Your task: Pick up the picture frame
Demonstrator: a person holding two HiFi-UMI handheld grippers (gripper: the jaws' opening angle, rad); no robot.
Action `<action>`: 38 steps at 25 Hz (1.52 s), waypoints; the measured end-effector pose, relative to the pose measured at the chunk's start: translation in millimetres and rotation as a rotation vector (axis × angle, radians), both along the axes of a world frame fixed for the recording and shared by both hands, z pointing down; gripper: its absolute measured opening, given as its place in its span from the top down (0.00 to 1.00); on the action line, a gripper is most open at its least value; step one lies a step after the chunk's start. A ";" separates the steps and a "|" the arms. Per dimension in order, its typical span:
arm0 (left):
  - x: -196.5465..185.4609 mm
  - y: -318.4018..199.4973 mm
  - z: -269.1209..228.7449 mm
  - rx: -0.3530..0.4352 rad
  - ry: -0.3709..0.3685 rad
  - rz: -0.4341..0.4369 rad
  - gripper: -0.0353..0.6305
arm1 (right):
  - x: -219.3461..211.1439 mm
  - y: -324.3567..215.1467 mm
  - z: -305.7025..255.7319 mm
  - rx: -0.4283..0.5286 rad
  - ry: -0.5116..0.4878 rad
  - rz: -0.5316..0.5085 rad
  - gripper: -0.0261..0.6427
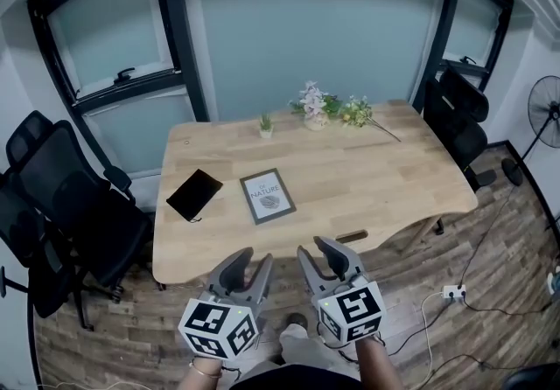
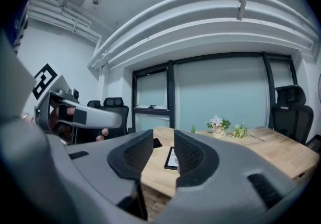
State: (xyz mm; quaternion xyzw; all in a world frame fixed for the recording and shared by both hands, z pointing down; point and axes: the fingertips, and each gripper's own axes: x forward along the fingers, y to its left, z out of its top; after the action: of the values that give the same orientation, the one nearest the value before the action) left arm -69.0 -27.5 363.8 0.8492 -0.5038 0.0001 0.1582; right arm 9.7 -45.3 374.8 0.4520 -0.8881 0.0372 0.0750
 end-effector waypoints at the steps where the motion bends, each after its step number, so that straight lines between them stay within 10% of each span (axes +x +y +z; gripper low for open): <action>1: 0.2 -5.0 1.6 -0.004 -0.002 -0.001 0.74 | -0.4 -5.1 1.4 -0.004 0.001 -0.004 0.81; 38: 1.6 -130.9 46.4 -0.135 -0.012 -0.165 0.73 | 1.6 -139.8 51.3 -0.095 0.050 -0.149 0.81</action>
State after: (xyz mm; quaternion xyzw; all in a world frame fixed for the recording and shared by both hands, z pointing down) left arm -67.4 -158.4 410.2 0.7922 -0.5718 0.0263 0.2114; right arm 11.3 -185.1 426.1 0.3815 -0.9143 0.0625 0.1209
